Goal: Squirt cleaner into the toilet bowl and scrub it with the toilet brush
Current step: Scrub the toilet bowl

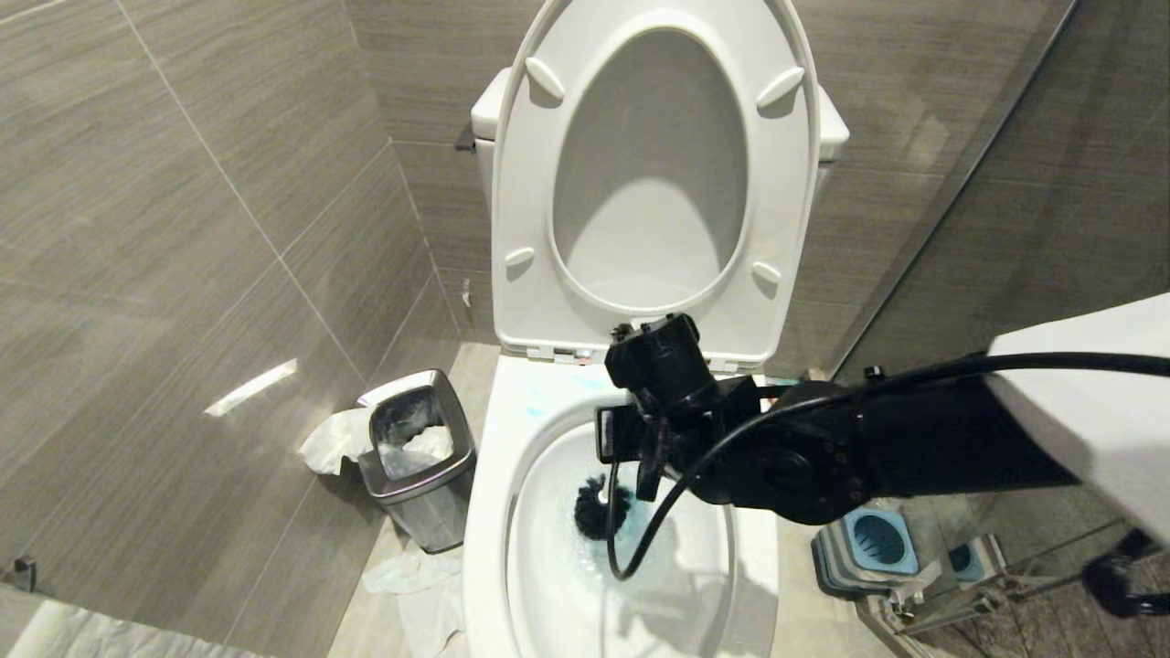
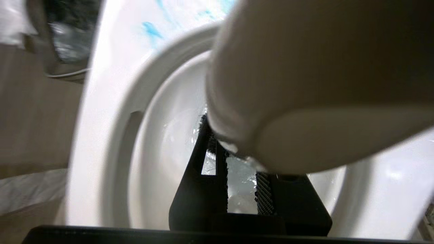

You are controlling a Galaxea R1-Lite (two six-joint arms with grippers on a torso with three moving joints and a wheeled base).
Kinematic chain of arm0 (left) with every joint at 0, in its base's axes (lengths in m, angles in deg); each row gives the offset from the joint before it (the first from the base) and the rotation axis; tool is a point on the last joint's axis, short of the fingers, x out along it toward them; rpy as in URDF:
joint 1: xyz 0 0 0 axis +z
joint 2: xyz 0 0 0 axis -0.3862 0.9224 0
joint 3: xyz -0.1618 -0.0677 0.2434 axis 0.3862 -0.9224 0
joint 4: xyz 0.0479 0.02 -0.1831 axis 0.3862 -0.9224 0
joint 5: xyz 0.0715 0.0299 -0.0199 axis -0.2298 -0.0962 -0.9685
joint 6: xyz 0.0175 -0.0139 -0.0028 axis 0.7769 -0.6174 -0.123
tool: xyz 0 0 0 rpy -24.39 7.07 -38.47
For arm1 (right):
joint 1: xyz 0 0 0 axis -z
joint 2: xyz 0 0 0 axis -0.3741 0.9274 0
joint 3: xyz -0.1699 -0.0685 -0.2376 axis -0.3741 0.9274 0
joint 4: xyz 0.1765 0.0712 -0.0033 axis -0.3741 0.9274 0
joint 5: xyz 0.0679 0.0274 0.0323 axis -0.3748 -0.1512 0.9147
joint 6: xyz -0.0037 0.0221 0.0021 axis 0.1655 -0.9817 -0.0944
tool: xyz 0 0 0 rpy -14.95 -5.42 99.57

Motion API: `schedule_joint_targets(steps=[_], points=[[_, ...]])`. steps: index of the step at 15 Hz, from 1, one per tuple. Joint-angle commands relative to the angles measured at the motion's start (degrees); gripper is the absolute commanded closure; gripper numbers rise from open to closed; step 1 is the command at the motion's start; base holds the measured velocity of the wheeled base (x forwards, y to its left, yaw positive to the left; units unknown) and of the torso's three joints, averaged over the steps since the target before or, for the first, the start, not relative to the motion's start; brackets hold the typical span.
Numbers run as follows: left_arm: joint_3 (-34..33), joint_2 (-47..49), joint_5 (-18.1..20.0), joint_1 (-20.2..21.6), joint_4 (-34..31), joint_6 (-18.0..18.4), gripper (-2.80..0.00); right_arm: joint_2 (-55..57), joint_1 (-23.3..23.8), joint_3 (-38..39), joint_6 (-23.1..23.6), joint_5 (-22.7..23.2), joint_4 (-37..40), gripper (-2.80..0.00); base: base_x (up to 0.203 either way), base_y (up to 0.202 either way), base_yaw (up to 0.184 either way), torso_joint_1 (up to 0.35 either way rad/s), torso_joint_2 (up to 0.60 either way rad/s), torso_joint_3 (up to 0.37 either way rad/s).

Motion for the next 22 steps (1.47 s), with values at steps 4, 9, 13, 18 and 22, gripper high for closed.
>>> schedule_joint_targets(steps=[4, 9, 13, 18, 22], points=[[0.0, 0.0, 0.0, 0.0, 0.0, 0.0, 0.0, -18.2, -2.3, 9.6, 0.1, -2.7, 4.7, 0.0, 0.0, 0.0, 0.0, 0.0, 0.0, 0.0], [0.0, 0.0, 0.0, 0.0, 0.0, 0.0, 0.0, -18.7, -2.3, 12.5, 0.4, -6.0, 6.2, 0.0, 0.0, 0.0, 0.0, 0.0, 0.0, 0.0], [0.0, 0.0, 0.0, 0.0, 0.0, 0.0, 0.0, -14.0, -2.4, 12.7, 0.0, -5.7, 5.7, 0.0, 0.0, 0.0, 0.0, 0.0, 0.0, 0.0], [0.0, 0.0, 0.0, 0.0, 0.0, 0.0, 0.0, -7.5, -2.6, 11.4, -0.1, -2.2, 0.6, 0.0, 0.0, 0.0, 0.0, 0.0, 0.0, 0.0], [0.0, 0.0, 0.0, 0.0, 0.0, 0.0, 0.0, -0.8, -2.5, 3.8, 0.0, -1.3, -0.3, 0.0, 0.0, 0.0, 0.0, 0.0, 0.0, 0.0]])
